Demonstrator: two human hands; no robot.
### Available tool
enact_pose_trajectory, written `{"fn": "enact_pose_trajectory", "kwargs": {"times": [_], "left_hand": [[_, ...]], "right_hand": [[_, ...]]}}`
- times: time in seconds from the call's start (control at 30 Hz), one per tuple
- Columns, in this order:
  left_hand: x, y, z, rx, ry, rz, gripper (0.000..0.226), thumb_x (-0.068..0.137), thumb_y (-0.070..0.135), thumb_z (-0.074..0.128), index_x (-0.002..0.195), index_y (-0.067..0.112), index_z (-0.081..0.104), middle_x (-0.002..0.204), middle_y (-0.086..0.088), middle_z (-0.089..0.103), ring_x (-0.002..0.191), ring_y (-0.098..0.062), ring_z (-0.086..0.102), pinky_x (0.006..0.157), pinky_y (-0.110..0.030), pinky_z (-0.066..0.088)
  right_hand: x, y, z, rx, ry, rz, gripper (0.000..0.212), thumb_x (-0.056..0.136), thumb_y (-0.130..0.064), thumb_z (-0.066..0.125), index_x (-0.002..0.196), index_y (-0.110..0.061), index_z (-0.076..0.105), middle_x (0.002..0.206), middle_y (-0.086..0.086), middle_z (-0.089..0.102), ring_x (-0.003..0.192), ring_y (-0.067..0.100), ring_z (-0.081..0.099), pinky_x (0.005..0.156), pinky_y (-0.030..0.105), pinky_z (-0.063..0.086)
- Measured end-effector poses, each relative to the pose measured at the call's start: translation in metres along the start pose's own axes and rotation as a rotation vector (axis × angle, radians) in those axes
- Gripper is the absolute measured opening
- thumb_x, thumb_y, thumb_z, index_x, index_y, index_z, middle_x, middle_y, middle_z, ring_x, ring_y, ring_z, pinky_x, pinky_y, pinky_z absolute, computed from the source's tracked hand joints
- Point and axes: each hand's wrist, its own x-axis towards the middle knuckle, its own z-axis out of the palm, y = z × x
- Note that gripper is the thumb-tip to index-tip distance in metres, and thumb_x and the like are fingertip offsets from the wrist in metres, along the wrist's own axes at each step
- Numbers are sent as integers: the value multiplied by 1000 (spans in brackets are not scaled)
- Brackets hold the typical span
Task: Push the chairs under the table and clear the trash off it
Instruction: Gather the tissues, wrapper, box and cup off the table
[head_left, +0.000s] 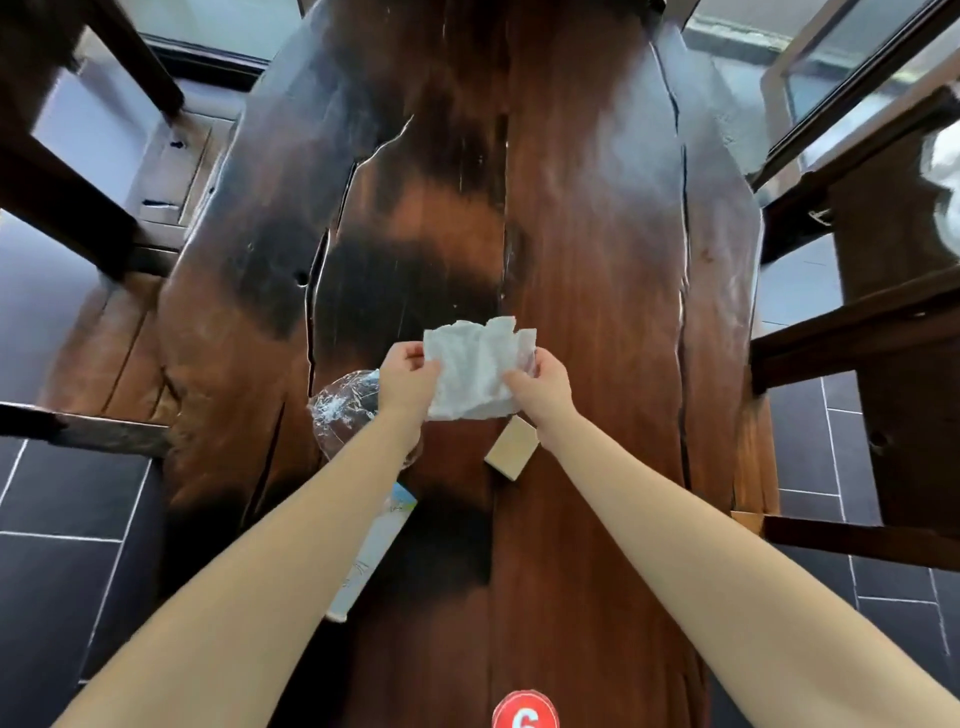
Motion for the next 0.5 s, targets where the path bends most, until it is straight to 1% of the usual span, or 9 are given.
{"fn": "enact_pose_trajectory", "kwargs": {"times": [0.07, 0.1, 0.17, 0.23, 0.3, 0.37, 0.43, 0.47, 0.5], "left_hand": [[26, 1, 7, 69, -38, -80, 35, 91, 15, 55, 125, 12, 48, 117, -4, 55, 108, -20, 53, 94, -37, 50], [36, 0, 12, 125, -62, -112, 39, 91, 20, 55, 129, 12, 46, 123, -7, 54, 111, -23, 53, 94, -37, 50], [47, 3, 21, 220, -64, -143, 47, 92, 23, 55, 135, 10, 41, 133, -12, 46, 116, -27, 50, 87, -32, 45], [49, 4, 30, 187, -58, -160, 55, 91, 22, 54, 140, 9, 33, 136, -12, 41, 119, -28, 47, 85, -32, 41], [43, 5, 37, 65, -104, -221, 56, 91, 22, 54, 141, 11, 31, 132, -11, 46, 116, -27, 51, 88, -34, 47], [33, 2, 41, 7, -126, -287, 52, 90, 22, 55, 137, 10, 36, 126, -14, 53, 109, -28, 57, 85, -37, 52], [20, -2, 43, 72, -144, -344, 50, 89, 24, 58, 131, 4, 41, 119, -16, 56, 102, -28, 60, 83, -38, 53], [9, -2, 41, 96, -151, -354, 48, 88, 27, 60, 127, 4, 43, 114, -14, 56, 95, -26, 61, 80, -36, 53], [-1, -5, 38, 69, -162, -356, 45, 86, 30, 62, 123, 8, 46, 111, -12, 57, 89, -22, 61, 77, -34, 53]], "right_hand": [[17, -2, 8, -113, -22, -9, 35, 92, -21, 60, 125, -16, 49, 111, 0, 57, 101, 18, 59, 80, 27, 52], [24, -2, 14, -192, -37, -26, 36, 92, -19, 59, 126, -13, 48, 111, 1, 56, 101, 17, 57, 82, 28, 52], [34, -2, 24, -308, -16, -35, 37, 94, -16, 56, 130, -11, 46, 115, -1, 52, 101, 16, 54, 89, 31, 51], [39, 2, 32, -275, 40, 24, 48, 93, -14, 57, 137, -13, 38, 127, 0, 47, 101, 16, 52, 87, 30, 52], [35, 6, 36, -174, 15, 99, 53, 90, -13, 59, 138, -12, 34, 129, 6, 48, 104, 21, 55, 86, 31, 52], [26, 11, 34, -170, -58, 124, 49, 90, -17, 61, 133, -13, 40, 124, 10, 56, 104, 23, 60, 88, 33, 54], [11, 13, 28, -197, -125, 77, 42, 90, -24, 62, 129, -17, 46, 118, 6, 60, 101, 20, 62, 82, 31, 56], [2, 13, 24, -175, -146, 38, 39, 90, -27, 62, 126, -19, 49, 115, 4, 61, 101, 19, 62, 80, 28, 56], [-7, 13, 18, -140, -164, 11, 35, 90, -28, 62, 123, -20, 51, 113, 3, 62, 101, 18, 62, 79, 27, 55]]}}
